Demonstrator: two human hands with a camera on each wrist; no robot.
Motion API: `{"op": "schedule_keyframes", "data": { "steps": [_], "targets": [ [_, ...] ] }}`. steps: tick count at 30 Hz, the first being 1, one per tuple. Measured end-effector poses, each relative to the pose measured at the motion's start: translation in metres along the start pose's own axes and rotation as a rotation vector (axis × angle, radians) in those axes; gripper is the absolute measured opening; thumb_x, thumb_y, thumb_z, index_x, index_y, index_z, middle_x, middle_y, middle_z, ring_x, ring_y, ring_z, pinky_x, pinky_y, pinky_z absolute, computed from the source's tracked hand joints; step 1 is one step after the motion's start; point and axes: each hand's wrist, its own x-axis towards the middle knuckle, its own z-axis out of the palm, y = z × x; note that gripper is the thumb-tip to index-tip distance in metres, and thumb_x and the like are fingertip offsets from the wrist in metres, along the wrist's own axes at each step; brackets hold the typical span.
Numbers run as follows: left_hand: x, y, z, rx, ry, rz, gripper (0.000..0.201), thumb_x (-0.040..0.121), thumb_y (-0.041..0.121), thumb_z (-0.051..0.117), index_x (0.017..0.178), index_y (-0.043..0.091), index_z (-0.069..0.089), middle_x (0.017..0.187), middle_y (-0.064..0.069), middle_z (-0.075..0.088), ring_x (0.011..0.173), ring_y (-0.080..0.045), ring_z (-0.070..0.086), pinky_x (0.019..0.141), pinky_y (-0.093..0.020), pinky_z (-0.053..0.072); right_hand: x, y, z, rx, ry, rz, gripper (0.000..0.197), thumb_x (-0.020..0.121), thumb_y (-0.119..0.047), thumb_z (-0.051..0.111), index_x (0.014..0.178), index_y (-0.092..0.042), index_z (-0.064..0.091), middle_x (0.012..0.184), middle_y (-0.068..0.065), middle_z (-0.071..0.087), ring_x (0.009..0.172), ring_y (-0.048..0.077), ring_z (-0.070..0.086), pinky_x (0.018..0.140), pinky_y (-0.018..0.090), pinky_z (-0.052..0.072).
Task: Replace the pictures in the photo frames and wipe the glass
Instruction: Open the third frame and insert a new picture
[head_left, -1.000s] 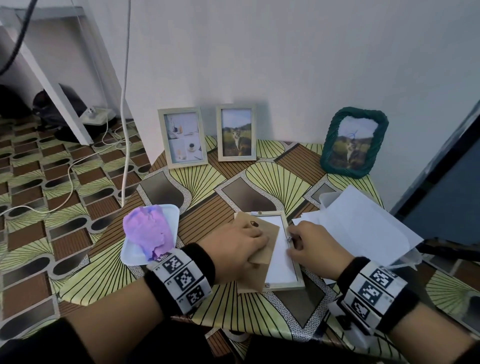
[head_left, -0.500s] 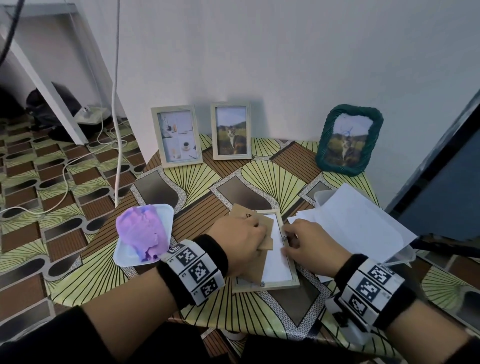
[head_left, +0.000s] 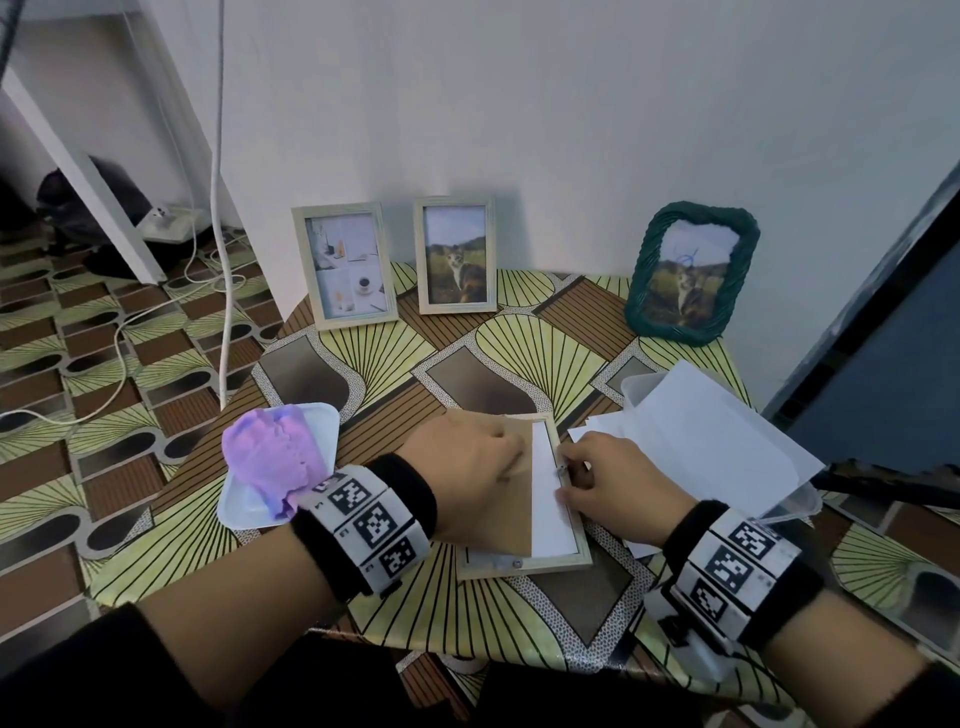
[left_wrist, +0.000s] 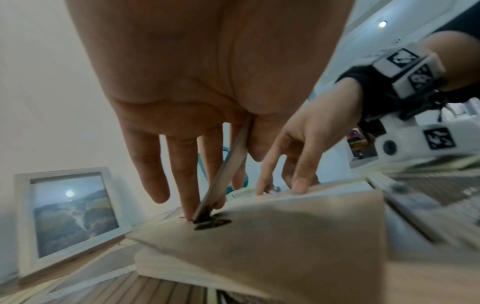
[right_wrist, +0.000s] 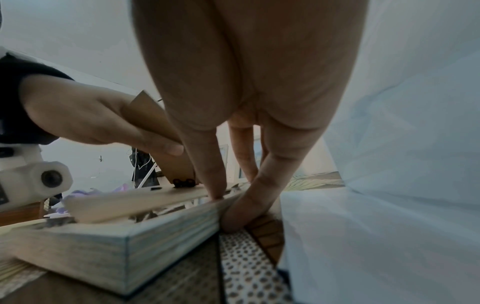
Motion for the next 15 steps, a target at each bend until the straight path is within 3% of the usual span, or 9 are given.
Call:
{"op": "schedule_keyframes", "data": {
  "steps": [3,6,10,13,15],
  "targets": [
    [0.001,0.012,0.005,0.042,-0.041,-0.002,0.032,0.097,0.036,0.043,0.125,0.020,0.048,0.124,-0.003,0.055,0.111,-0.028,0.055,0.097,-0.042,0.042,0.000,0.000,0.000,0.010,0.000,0.004,0.016,0.085,-0.021,0.064,0.076,-0.011,0.056,0.080,-0.001,0.050,0.070,0.011,0.042,0.063,0.030,0.030],
    [0.003,0.020,0.004,0.070,-0.042,-0.028,0.038,0.096,0.041,0.043,0.126,0.018,0.048,0.127,-0.004,0.055,0.115,-0.029,0.052,0.101,-0.044,0.038,0.000,0.000,0.000,0.010,0.001,0.002,0.017,0.085,-0.022,0.064,0.075,-0.011,0.055,0.080,-0.001,0.049,0.073,0.015,0.045,0.064,0.030,0.031],
    [0.005,0.023,-0.001,0.084,-0.034,-0.035,0.034,0.099,0.037,0.037,0.122,0.017,0.051,0.122,-0.004,0.058,0.113,-0.028,0.054,0.099,-0.043,0.037,0.000,-0.001,0.000,0.011,-0.006,0.003,0.018,0.085,-0.020,0.064,0.072,-0.014,0.053,0.077,-0.003,0.047,0.076,0.018,0.046,0.066,0.031,0.034],
    [0.010,0.021,-0.008,0.032,-0.006,-0.047,0.034,0.100,0.038,0.032,0.119,0.018,0.053,0.117,-0.002,0.060,0.110,-0.027,0.056,0.096,-0.040,0.037,0.000,-0.002,0.000,0.021,-0.006,0.011,0.014,0.085,-0.020,0.063,0.079,-0.008,0.058,0.082,0.001,0.051,0.078,0.020,0.048,0.069,0.032,0.038],
    [0.013,0.023,-0.010,0.027,-0.019,-0.053,0.037,0.100,0.041,0.031,0.118,0.018,0.054,0.118,-0.004,0.059,0.111,-0.028,0.055,0.096,-0.041,0.038,0.001,-0.001,0.000,0.032,-0.005,0.012,0.015,0.085,-0.019,0.064,0.076,-0.010,0.056,0.081,0.001,0.050,0.077,0.019,0.047,0.066,0.031,0.035]
  ]
}}
